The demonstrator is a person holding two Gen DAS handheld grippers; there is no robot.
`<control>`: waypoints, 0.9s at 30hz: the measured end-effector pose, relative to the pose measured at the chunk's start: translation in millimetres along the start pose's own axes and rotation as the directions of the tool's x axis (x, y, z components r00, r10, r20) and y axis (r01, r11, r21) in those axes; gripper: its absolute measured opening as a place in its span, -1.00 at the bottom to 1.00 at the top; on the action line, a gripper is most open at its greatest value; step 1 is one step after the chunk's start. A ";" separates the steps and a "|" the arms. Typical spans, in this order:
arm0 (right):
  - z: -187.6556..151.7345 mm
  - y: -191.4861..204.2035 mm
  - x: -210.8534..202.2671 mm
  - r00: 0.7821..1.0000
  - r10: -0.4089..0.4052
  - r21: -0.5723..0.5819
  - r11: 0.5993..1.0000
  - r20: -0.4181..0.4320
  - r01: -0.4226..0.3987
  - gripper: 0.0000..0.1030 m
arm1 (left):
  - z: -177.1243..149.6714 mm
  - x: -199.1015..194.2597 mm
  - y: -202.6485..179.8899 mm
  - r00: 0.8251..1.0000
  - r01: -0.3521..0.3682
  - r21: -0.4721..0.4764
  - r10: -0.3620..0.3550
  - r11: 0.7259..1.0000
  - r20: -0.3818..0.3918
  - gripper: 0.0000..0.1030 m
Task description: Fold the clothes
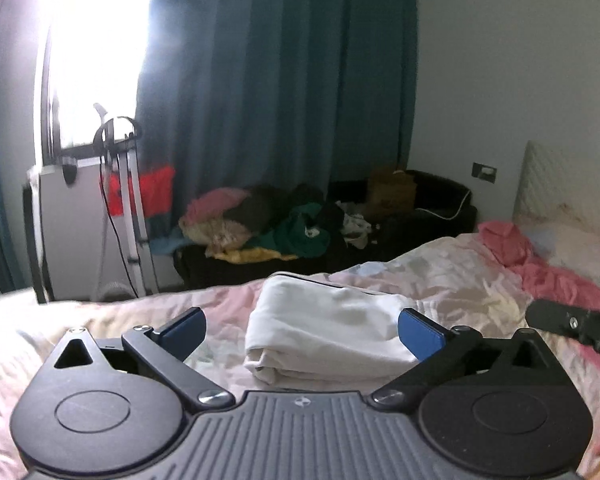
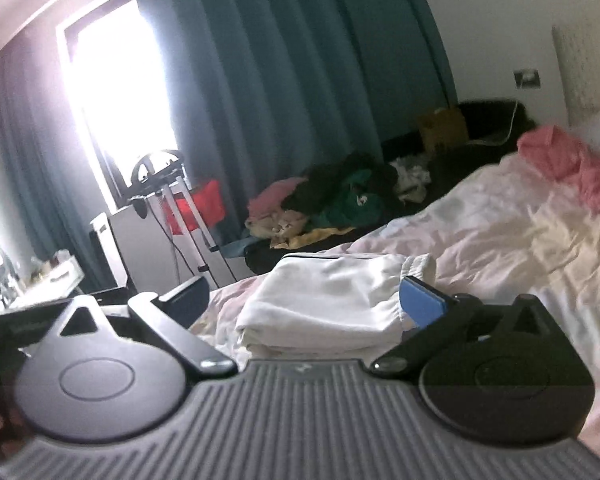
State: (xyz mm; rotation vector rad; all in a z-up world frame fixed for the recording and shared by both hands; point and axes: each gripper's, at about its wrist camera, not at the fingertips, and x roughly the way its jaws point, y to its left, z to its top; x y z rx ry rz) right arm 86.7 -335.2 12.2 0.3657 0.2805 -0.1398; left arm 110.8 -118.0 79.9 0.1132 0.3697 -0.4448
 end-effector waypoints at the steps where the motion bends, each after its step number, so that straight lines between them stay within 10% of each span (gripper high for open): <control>1: -0.3 2.8 -9.1 1.000 0.003 -0.018 1.000 0.009 -0.003 1.00 | -5.0 -10.4 -3.5 1.000 -0.005 0.006 0.005 1.000 0.009 1.00; 8: -40.4 -2.1 -29.3 1.000 -0.002 -0.088 0.996 0.027 0.005 1.00 | -51.7 -61.7 -9.8 0.999 0.003 -0.051 -0.001 0.999 0.048 1.00; 27: -109.8 0.1 -8.0 0.999 -0.040 -0.138 0.989 0.036 0.045 1.00 | -114.2 -53.9 10.4 0.992 -0.124 -0.078 0.126 0.989 0.028 0.99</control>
